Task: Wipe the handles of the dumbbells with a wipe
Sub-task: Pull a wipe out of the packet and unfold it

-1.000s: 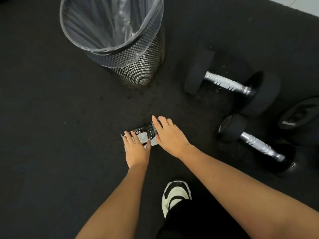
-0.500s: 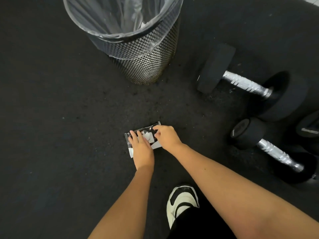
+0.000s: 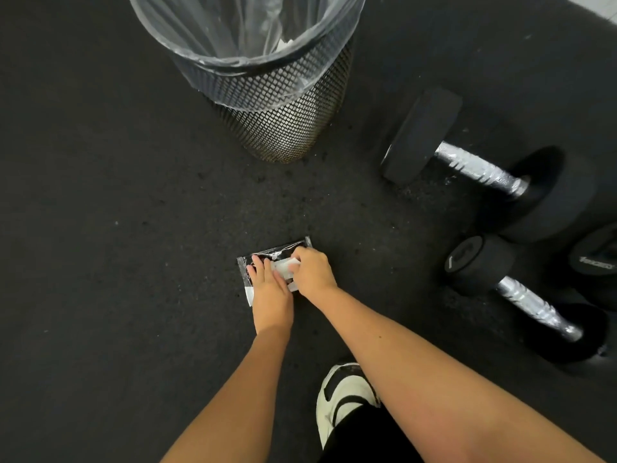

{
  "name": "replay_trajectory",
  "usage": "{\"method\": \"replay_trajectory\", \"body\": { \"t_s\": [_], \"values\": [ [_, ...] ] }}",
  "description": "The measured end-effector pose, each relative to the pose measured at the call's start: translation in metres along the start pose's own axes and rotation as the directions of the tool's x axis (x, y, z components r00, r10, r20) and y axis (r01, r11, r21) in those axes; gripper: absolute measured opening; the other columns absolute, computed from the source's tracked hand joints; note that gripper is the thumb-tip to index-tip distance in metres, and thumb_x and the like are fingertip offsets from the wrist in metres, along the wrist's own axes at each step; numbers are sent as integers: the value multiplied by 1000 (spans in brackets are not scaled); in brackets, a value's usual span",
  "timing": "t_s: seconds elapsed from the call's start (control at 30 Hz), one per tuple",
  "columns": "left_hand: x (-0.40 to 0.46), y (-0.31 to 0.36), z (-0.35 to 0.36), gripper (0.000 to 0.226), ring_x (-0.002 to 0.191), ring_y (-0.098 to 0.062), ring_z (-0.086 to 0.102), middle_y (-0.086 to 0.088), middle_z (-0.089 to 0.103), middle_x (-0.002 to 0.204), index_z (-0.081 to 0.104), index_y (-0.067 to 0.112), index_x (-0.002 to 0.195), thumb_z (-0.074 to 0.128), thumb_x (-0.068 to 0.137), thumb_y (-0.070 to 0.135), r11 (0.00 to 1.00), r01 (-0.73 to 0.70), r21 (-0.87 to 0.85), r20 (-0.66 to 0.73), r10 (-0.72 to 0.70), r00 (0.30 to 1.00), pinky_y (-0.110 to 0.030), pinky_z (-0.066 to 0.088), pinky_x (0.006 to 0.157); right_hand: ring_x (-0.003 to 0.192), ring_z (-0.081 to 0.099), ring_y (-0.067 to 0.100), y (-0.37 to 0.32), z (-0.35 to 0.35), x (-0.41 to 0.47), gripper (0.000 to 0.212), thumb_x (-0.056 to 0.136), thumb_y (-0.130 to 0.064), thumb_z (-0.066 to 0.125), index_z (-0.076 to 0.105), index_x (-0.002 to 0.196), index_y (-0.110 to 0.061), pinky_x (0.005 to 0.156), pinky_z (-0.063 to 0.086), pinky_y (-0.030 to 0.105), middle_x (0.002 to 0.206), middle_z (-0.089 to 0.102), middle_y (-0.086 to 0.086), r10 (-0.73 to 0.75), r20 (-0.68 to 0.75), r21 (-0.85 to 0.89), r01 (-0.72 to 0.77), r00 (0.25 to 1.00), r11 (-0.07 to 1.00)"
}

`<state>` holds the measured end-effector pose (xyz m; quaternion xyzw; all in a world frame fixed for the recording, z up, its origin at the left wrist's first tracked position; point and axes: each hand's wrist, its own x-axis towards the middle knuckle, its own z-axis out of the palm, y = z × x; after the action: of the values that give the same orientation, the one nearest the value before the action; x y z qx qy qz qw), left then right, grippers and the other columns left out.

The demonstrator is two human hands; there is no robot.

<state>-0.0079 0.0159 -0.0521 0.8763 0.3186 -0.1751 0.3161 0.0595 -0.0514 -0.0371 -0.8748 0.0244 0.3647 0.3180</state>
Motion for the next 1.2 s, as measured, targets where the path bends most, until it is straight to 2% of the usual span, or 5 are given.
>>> {"method": "replay_trajectory", "body": {
  "t_s": [0.4, 0.67, 0.8, 0.93, 1.2],
  "values": [
    [1, -11, 10, 42, 139, -45, -13, -29, 1, 152, 33, -11, 133, 19, 97, 4, 977, 28, 209, 25, -34, 999, -47, -8, 115, 88, 56, 18, 19, -24, -10, 12, 93, -9, 48, 59, 99, -6, 78, 50, 31, 106, 60, 14, 53, -6, 298, -49, 999, 953],
    [2, 16, -2, 52, 141, -34, 9, -17, 13, 152, 24, -1, 142, 37, 94, 12, 945, 32, 326, -11, -30, 999, -42, 18, 115, 81, 68, 14, 30, -77, -6, 9, 95, -7, 44, 51, 91, -11, 81, 56, 39, 102, 64, 13, 18, 29, 430, -29, 999, 903],
    [10, 63, -21, 36, 122, -28, 37, -14, 44, 131, 51, 3, 127, 40, 93, 11, 999, -36, -30, -155, 31, 987, -34, 31, 102, 95, 64, 18, 26, -115, -16, 10, 93, -10, 49, 57, 96, -15, 86, 55, 40, 104, 65, 6, -86, 64, 394, 54, 994, 918],
    [0, 130, -50, 25, 89, -20, 58, -5, 63, 90, 64, 17, 88, 43, 95, 28, 800, 119, -589, 184, -10, 983, -31, 44, 79, 103, 60, 18, 17, -163, -34, 13, 92, -9, 52, 61, 95, -18, 88, 53, 35, 108, 65, 3, -149, 50, 469, 108, 988, 876],
    [-32, 216, -71, 19, 103, -27, 61, -9, 64, 109, 63, 20, 103, 51, 93, 31, 669, 146, -729, 386, 225, 895, -45, 50, 89, 100, 64, 22, 12, -252, -78, 44, 91, -3, 53, 45, 130, -22, 87, 54, 38, 97, 65, 13, -98, -54, 738, 106, 994, 667]
  ]
}}
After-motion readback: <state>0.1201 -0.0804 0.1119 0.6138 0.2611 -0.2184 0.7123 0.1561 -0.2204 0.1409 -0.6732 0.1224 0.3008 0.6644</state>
